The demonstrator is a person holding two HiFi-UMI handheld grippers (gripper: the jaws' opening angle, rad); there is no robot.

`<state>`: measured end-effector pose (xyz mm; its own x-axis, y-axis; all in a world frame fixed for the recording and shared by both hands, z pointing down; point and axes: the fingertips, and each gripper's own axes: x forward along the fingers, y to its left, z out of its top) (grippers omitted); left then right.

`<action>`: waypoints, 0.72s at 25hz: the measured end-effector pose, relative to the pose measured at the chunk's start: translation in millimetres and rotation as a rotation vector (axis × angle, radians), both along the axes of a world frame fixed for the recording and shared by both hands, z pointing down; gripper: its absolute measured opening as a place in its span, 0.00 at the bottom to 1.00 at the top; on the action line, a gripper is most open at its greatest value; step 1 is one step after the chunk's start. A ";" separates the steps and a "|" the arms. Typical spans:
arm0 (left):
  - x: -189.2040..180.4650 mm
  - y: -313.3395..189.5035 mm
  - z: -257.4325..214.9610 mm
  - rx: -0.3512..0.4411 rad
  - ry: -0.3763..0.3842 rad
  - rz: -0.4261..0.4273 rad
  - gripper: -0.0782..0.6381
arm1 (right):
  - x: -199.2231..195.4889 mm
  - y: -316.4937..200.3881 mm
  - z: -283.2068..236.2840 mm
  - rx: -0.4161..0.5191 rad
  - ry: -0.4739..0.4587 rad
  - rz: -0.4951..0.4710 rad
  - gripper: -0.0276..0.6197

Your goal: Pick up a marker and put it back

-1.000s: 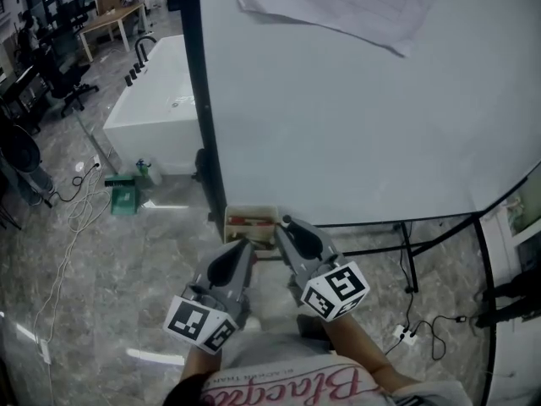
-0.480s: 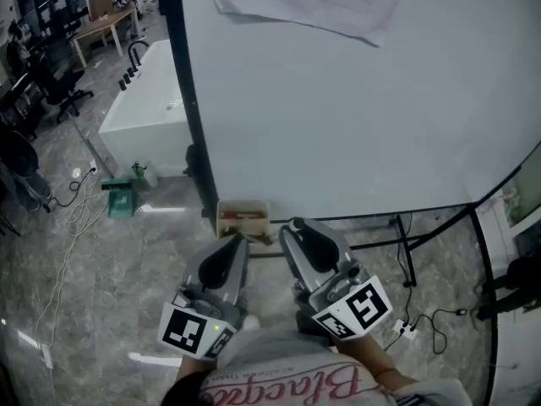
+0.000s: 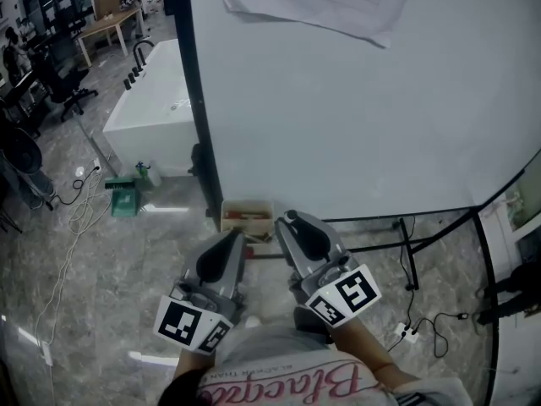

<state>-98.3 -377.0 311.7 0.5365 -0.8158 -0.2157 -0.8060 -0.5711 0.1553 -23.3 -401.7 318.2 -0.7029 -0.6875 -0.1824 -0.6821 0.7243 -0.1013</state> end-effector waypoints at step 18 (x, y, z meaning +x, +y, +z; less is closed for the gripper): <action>-10.9 -21.2 12.1 -0.032 0.008 0.011 0.11 | -21.2 -60.6 117.8 -0.330 0.079 0.042 0.15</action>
